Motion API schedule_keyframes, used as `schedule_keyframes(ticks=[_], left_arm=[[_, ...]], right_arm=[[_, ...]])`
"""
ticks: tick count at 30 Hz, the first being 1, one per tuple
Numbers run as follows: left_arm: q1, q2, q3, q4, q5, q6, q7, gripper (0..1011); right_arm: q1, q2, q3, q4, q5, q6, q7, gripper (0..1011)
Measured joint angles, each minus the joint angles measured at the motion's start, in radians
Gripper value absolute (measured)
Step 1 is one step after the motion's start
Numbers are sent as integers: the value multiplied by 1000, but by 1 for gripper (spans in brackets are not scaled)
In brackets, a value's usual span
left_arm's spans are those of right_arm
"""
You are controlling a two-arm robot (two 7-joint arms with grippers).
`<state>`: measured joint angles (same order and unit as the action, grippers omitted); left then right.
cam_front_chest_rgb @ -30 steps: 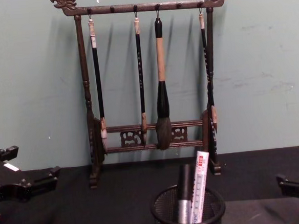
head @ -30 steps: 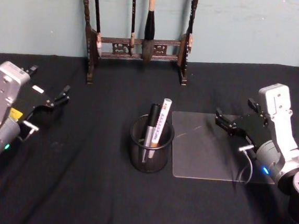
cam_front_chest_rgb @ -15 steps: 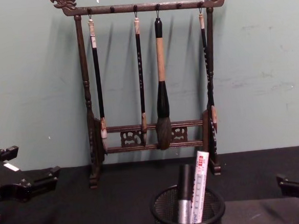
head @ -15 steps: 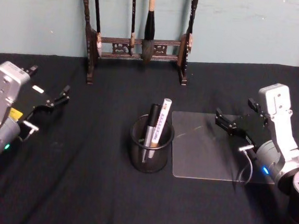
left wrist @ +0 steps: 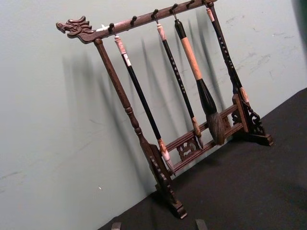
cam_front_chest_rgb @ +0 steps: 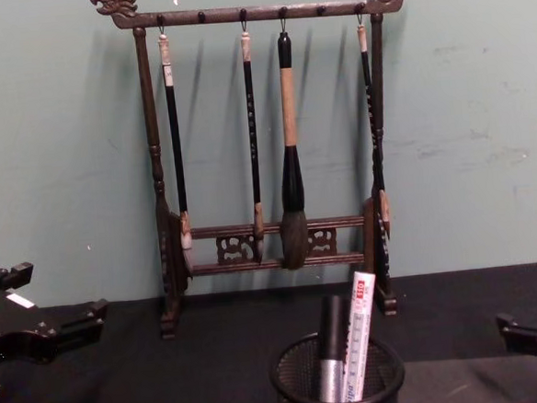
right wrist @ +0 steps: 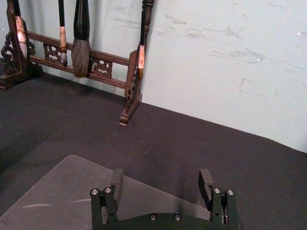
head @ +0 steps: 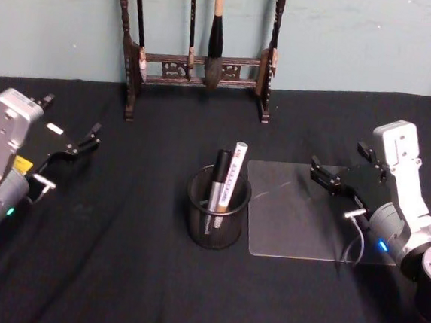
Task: Pick up the water-based marker from the table and place it into the pen holder.
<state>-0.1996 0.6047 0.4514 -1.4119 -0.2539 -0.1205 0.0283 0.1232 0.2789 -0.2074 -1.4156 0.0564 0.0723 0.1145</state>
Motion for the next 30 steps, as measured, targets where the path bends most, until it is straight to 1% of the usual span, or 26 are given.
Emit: schedule_keyframes(ticks=[30], left_arm=[[0,0,0,0,0,0,0,1001]], right_arm=[[0,0,0,0,0,0,0,1002]])
